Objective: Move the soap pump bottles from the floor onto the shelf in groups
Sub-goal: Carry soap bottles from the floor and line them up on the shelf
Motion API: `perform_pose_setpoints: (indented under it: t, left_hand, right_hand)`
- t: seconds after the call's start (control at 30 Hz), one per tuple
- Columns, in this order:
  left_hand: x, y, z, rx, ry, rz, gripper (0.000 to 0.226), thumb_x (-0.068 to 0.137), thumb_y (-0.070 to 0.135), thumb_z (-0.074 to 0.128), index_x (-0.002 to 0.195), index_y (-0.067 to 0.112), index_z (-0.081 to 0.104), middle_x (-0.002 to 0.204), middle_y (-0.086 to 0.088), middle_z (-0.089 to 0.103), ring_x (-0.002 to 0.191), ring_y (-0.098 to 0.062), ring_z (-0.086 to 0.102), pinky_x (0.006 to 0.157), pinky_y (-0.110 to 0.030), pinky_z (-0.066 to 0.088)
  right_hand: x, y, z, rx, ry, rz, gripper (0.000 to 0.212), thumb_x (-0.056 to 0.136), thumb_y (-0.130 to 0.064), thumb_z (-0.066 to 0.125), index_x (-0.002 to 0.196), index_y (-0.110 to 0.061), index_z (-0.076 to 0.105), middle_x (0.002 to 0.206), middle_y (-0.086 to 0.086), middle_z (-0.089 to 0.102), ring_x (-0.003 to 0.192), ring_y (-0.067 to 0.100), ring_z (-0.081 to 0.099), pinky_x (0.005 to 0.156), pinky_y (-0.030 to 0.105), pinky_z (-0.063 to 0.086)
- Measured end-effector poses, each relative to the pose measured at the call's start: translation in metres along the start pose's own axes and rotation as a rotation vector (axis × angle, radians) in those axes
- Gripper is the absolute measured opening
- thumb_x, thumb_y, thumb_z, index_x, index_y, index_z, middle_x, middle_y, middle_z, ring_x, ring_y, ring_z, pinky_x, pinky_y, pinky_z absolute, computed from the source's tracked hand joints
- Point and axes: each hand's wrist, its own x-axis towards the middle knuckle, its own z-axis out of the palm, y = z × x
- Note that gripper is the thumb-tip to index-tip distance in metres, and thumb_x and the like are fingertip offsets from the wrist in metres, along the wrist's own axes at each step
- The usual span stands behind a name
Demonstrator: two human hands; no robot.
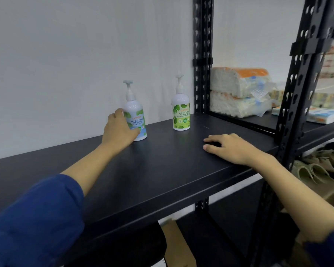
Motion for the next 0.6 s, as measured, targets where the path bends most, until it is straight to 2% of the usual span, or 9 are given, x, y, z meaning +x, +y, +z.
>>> perform_pose_setpoints:
  t: [0.13, 0.23, 0.4, 0.53, 0.6]
  left_hand:
    - [-0.025, 0.018, -0.020, 0.147, 0.007, 0.129, 0.040, 0.087, 0.020, 0.057, 0.124, 0.006, 0.051, 0.124, -0.017, 0.047, 0.110, -0.035, 0.049, 0.084, -0.038, 0.040]
    - [-0.050, 0.042, -0.031, 0.195, -0.014, 0.269, 0.031, 0.088, 0.020, 0.054, 0.116, 0.007, 0.058, 0.115, -0.015, 0.056, 0.103, -0.035, 0.053, 0.082, -0.039, 0.044]
    - [-0.102, 0.089, -0.031, 0.164, -0.035, 0.529, 0.027, 0.089, 0.022, 0.049, 0.105, 0.004, 0.060, 0.106, -0.014, 0.062, 0.096, -0.033, 0.057, 0.078, -0.041, 0.048]
    - [-0.157, 0.119, -0.012, 0.119, -0.055, 0.714, 0.026, 0.093, 0.025, 0.048, 0.109, 0.008, 0.058, 0.110, -0.012, 0.059, 0.099, -0.033, 0.055, 0.072, -0.037, 0.041]
    - [-0.187, 0.127, 0.008, 0.103, -0.109, 0.812, 0.026, 0.094, 0.024, 0.048, 0.111, 0.007, 0.058, 0.109, -0.012, 0.058, 0.100, -0.032, 0.055, 0.072, -0.038, 0.042]
  right_hand:
    - [-0.017, -0.012, -0.006, -0.063, 0.065, 0.011, 0.034, 0.095, -0.043, 0.047, 0.122, -0.028, 0.061, 0.125, 0.002, 0.061, 0.115, 0.026, 0.053, 0.095, 0.040, 0.045]
    - [-0.042, -0.024, -0.012, -0.117, 0.150, 0.029, 0.029, 0.095, -0.034, 0.047, 0.115, -0.024, 0.066, 0.116, 0.005, 0.065, 0.106, 0.030, 0.058, 0.086, 0.039, 0.049]
    - [-0.100, -0.028, -0.019, -0.097, 0.298, 0.074, 0.030, 0.095, -0.031, 0.045, 0.112, -0.018, 0.067, 0.105, 0.008, 0.068, 0.095, 0.030, 0.062, 0.079, 0.039, 0.053]
    - [-0.163, -0.015, -0.012, -0.091, 0.371, 0.124, 0.030, 0.095, -0.029, 0.046, 0.109, -0.013, 0.068, 0.099, 0.009, 0.070, 0.088, 0.028, 0.063, 0.076, 0.042, 0.054]
    - [-0.197, -0.002, 0.002, -0.104, 0.379, 0.171, 0.030, 0.096, -0.028, 0.046, 0.109, -0.012, 0.068, 0.096, 0.010, 0.070, 0.085, 0.027, 0.063, 0.073, 0.040, 0.054]
